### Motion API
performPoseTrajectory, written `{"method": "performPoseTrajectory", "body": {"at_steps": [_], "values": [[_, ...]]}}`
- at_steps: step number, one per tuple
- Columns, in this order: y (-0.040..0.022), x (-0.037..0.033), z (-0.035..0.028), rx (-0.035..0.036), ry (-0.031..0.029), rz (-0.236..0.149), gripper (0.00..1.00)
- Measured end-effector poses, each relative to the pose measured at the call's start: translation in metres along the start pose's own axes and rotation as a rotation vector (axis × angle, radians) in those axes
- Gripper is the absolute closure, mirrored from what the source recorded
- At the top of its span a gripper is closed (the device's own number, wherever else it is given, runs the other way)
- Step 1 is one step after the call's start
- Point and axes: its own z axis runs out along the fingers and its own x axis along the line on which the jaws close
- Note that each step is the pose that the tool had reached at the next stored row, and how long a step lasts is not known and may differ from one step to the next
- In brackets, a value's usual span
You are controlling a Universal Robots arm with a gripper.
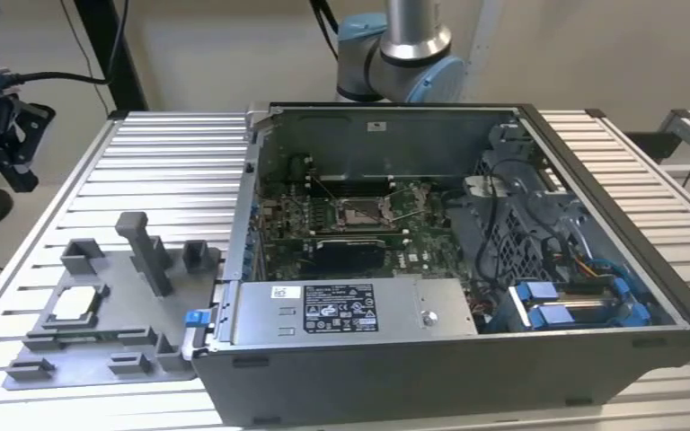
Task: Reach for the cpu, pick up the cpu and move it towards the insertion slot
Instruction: 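Reach for the cpu, then pick up the cpu and move it towards the insertion slot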
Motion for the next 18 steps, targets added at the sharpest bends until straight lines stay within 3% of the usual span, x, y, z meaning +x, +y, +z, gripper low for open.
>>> {"method": "performPoseTrajectory", "body": {"at_steps": [14,18], "values": [[0.0001,0.0026,0.0,0.0,0.0,0.0,0.0],[-0.0003,0.0027,0.0027,-0.001,-0.0001,0.0,0.0]]}}
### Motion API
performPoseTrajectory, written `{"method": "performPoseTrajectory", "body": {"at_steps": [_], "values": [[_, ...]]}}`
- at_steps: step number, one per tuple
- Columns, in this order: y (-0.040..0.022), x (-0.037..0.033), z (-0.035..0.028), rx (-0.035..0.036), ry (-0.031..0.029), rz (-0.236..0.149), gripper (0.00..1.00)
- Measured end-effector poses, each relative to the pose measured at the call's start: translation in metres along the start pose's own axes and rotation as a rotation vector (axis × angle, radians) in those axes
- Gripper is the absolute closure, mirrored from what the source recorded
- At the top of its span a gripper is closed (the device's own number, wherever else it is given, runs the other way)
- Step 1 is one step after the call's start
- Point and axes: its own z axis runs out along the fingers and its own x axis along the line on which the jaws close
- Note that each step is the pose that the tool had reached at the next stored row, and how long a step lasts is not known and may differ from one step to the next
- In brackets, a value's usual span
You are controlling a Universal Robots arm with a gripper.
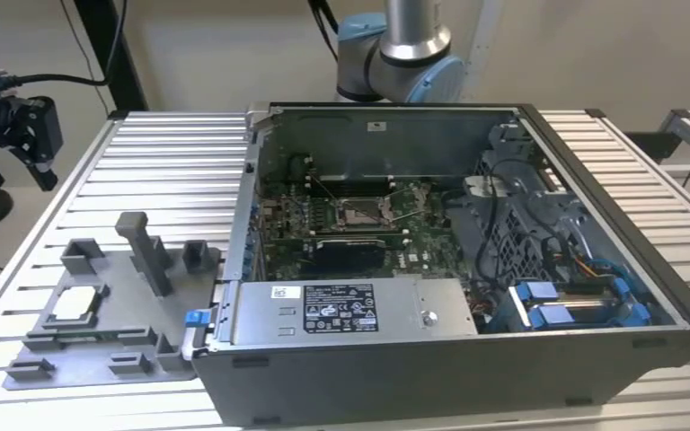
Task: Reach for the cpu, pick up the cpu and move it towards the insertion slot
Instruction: 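Pick up the cpu and move it towards the insertion slot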
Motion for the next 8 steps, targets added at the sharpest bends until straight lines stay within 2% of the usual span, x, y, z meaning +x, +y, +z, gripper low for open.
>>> {"method": "performPoseTrajectory", "body": {"at_steps": [4,8], "values": [[-0.0014,-0.0001,0.0069,-0.0004,0.0,0.0,0.0],[-0.0063,0.0,0.0138,-0.001,0.0001,0.0,0.0]]}}
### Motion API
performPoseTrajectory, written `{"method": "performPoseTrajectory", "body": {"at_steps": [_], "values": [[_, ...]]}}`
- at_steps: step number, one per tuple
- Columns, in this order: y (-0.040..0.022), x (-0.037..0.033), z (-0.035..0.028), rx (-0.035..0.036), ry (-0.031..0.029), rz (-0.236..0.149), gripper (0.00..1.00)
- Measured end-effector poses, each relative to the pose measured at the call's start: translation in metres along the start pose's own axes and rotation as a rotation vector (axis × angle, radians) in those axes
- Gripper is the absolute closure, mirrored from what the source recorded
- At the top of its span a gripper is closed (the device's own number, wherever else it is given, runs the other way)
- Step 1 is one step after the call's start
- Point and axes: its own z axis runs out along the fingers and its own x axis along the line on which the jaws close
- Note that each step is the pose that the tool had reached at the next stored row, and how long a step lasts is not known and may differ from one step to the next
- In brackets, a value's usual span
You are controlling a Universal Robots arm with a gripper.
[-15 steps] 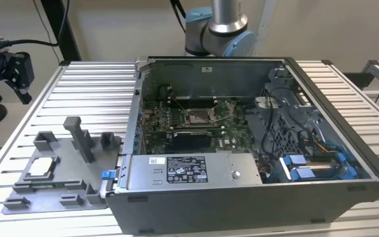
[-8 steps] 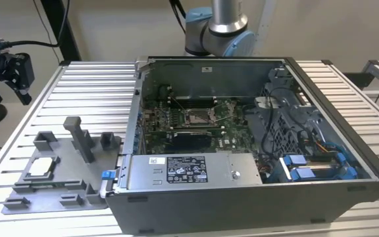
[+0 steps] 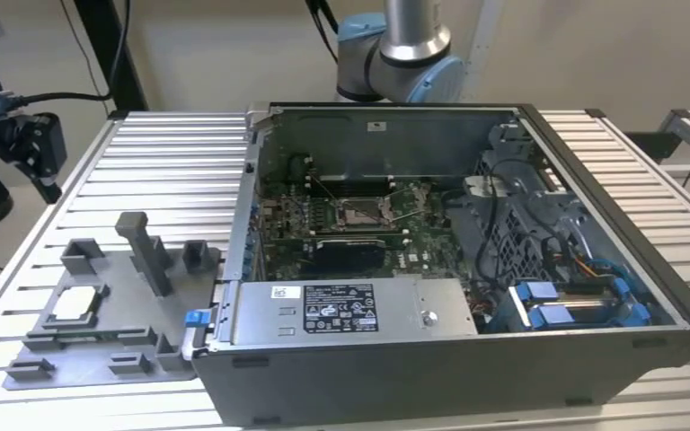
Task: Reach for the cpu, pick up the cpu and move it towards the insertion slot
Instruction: 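Pick up the cpu and move it towards the insertion slot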
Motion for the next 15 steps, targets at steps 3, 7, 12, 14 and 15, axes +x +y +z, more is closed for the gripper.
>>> {"method": "performPoseTrajectory", "body": {"at_steps": [3,7,12,14,15], "values": [[-0.0039,-0.0004,0.0054,-0.0011,-0.0003,0.0,0.0],[-0.0046,-0.0004,0.0126,-0.001,-0.0003,0.0,0.0],[-0.0053,-0.0006,0.0217,-0.001,-0.0002,0.0,0.0],[-0.0061,-0.0008,0.0252,-0.001,-0.0002,0.0,0.0],[-0.0063,-0.0008,0.027,-0.0011,-0.0003,0.0,0.0]]}}
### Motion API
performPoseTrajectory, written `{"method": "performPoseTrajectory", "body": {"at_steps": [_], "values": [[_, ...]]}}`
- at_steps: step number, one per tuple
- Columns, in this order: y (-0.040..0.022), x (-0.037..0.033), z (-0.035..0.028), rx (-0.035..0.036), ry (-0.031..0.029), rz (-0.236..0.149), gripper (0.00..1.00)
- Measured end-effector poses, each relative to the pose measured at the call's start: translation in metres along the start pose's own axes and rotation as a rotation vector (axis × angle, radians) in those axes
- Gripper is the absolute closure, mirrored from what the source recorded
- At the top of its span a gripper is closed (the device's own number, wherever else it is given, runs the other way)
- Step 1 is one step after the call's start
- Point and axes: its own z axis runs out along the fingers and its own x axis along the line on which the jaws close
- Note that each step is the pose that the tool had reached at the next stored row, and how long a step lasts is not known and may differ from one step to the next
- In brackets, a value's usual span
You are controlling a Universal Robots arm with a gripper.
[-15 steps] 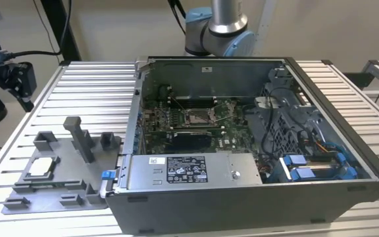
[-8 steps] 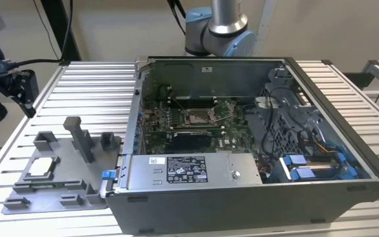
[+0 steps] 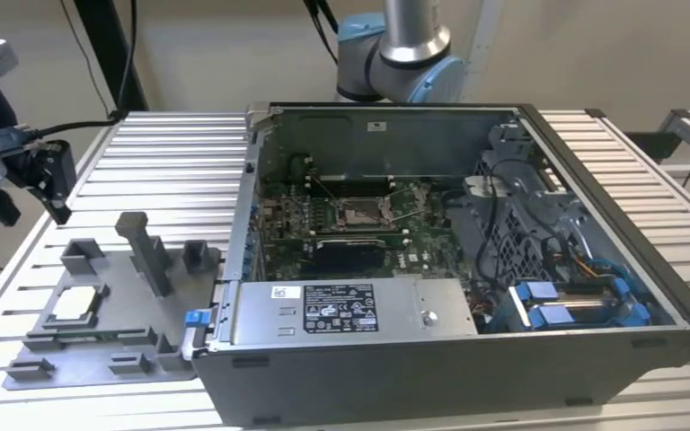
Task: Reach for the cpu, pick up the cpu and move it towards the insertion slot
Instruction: 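Pick up the cpu and move it towards the insertion slot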
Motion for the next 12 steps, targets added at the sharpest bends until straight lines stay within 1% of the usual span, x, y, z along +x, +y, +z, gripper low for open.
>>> {"method": "performPoseTrajectory", "body": {"at_steps": [5,12], "values": [[-0.0007,-0.0003,0.0091,0.0,0.0001,0.0,0.0],[-0.0012,-0.0006,0.019,0.0,0.0001,0.0,0.0]]}}
